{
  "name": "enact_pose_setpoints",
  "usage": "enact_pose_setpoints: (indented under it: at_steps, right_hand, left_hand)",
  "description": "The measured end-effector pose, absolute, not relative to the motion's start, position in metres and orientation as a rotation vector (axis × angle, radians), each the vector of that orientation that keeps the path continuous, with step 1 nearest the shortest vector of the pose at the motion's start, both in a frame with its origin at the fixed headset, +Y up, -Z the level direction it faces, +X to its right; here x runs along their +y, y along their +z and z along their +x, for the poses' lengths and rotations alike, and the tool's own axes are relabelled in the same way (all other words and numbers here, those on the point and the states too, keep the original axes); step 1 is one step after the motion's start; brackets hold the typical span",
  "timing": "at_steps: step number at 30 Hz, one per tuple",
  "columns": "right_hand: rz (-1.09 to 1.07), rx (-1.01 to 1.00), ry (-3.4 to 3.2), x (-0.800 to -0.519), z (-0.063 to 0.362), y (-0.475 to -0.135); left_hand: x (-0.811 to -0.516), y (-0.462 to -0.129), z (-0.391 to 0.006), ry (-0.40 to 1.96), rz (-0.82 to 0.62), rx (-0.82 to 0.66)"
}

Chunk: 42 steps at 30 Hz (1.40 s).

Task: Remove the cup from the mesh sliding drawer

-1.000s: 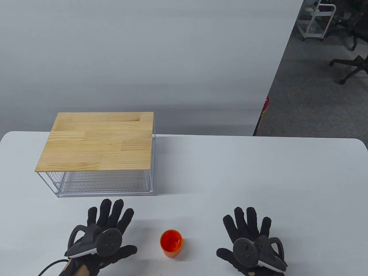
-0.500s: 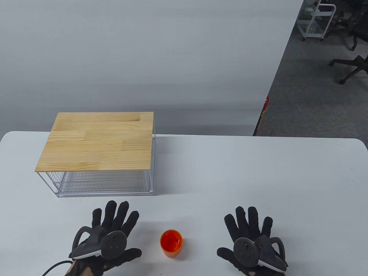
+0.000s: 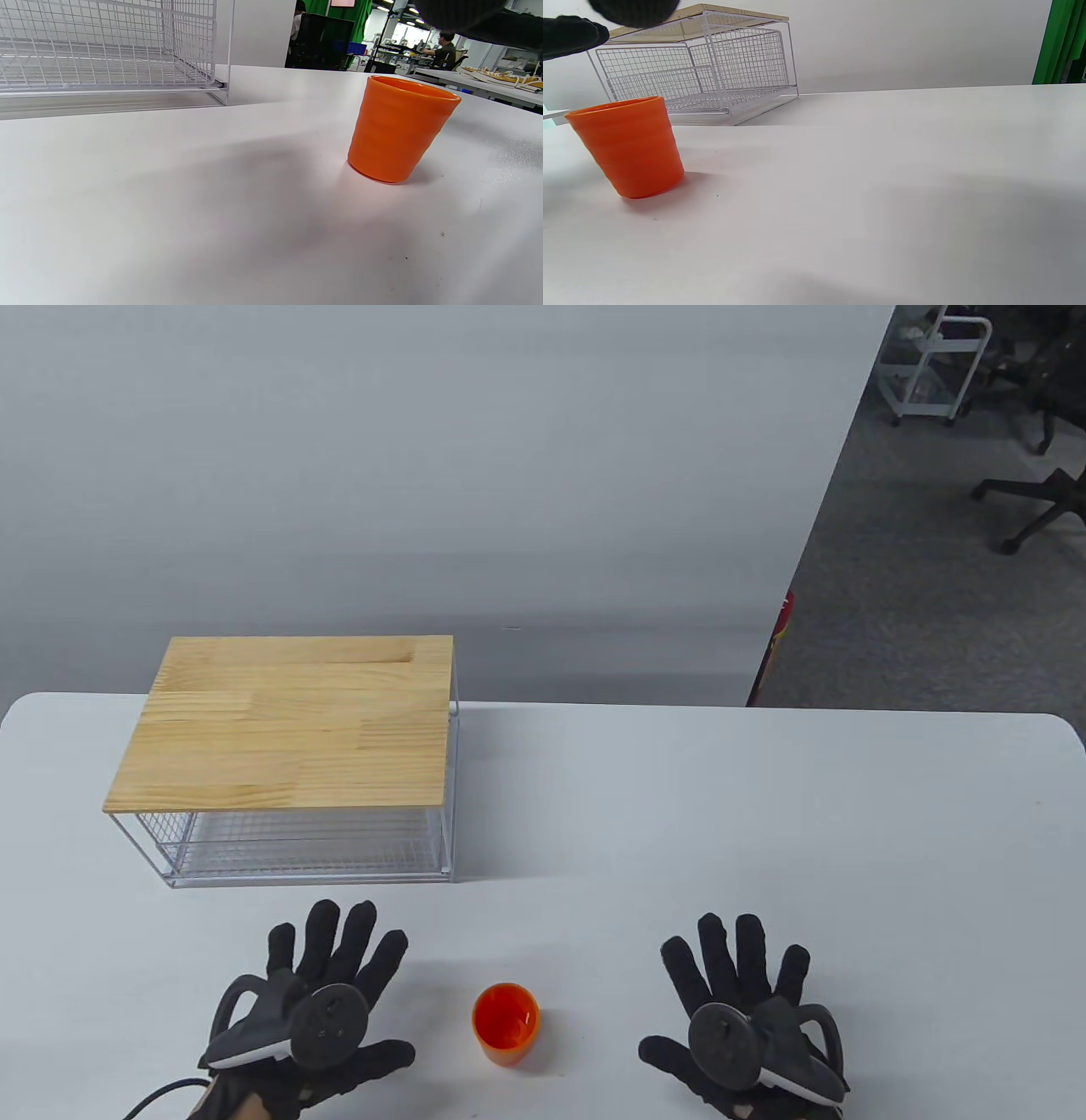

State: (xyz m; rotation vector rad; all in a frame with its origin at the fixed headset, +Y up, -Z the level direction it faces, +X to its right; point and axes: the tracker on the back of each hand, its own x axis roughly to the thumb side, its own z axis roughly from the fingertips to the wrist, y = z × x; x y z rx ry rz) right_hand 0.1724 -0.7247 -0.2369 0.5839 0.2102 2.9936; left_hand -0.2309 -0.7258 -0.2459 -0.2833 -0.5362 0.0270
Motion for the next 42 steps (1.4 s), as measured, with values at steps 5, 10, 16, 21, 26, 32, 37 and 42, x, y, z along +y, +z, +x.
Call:
enact_pose_setpoints:
  at_steps: [5,10,16,21,26,32,37,42]
  right_hand:
    - [0.575,0.207,2.995,-0.7243,0.1735,-0.2374]
    - [0.577,0.204,2.988,-0.7245,0.1737,-0.2378]
    - [0.585,0.207,2.991,-0.7244,0.1730,-0.2377]
    - [0.583,0.211,2.992,-0.7243,0.1734,-0.2380]
    - [0.578,0.218,2.995,-0.7247,0.1735,-0.2384]
    - [0.581,0.227,2.999,-0.7248,0.1731,-0.2388]
    - [0.580,0.224,3.000,-0.7249,0.1728,-0.2389]
    - [0.581,0.234,3.005,-0.7256,0.1721,-0.2394]
  left_hand:
    - [-0.7270,-0.2461,-0.2306,0.052,-0.290,-0.539]
    - [-0.7273,-0.2461,-0.2310,0.052,-0.293,-0.538]
    - [-0.7282,-0.2463,-0.2310,0.028,-0.298,-0.529]
    - [-0.7287,-0.2464,-0.2304,0.036,-0.307,-0.528]
    - [-0.7291,-0.2464,-0.2297,0.032,-0.309,-0.531]
    - [-0.7294,-0.2466,-0.2296,0.027,-0.315,-0.528]
    - [-0.7294,-0.2463,-0.2288,0.029,-0.312,-0.536]
    - [-0.7286,-0.2454,-0.2287,0.032,-0.309,-0.539]
